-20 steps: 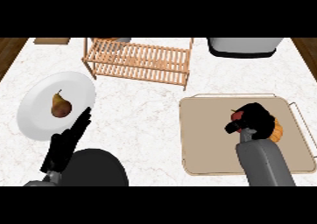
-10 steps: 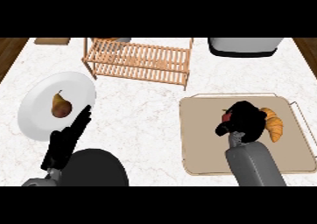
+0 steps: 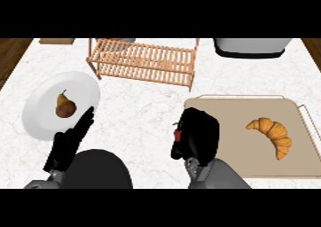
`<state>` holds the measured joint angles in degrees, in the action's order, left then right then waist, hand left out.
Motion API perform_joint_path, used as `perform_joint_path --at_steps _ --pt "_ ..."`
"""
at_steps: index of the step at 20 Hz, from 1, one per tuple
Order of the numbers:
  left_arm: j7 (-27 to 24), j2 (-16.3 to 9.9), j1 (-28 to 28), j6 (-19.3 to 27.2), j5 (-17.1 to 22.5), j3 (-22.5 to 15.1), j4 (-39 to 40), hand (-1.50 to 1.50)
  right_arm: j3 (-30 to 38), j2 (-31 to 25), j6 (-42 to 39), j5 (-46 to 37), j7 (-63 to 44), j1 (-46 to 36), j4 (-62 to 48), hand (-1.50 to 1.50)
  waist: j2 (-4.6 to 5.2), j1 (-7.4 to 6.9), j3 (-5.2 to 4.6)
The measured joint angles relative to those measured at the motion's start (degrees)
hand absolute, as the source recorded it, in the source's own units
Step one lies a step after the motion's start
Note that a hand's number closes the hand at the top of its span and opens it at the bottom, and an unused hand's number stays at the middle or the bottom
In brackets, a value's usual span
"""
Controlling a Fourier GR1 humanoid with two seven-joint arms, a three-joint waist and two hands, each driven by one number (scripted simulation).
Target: Pick the bell pepper from the tray and place it in the tiered shelf
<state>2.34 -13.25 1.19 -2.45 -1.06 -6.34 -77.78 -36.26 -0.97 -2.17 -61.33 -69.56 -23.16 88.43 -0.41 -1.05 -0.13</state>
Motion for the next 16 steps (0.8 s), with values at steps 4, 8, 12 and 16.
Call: perform_joint_path --at_steps 4,8,12,16 --pt "0.6 -0.2 -0.3 0.1 -0.1 0.2 -0.6 0.00 -0.6 -0.1 -1.9 -4.3 -1.2 -4.1 4.7 1.50 -0.25 0.55 -0.01" --pt "0.6 0.1 -0.5 0.4 -0.2 0.4 -0.6 0.00 0.4 -0.1 -2.5 -8.3 -1.7 -8.8 10.5 1.50 -0.34 0.76 -0.01" --pt "0.5 0.1 -0.7 0.1 -0.3 0.2 -0.8 0.00 4.2 0.0 -3.4 -10.0 -1.9 -15.4 12.5 1.50 -0.23 0.38 -0.01" --pt "0.9 0.6 0.5 0.3 -0.7 -0.1 -0.3 0.00 9.0 0.1 -4.4 -9.6 -1.8 -23.3 9.5 1.50 0.06 0.00 -0.01"
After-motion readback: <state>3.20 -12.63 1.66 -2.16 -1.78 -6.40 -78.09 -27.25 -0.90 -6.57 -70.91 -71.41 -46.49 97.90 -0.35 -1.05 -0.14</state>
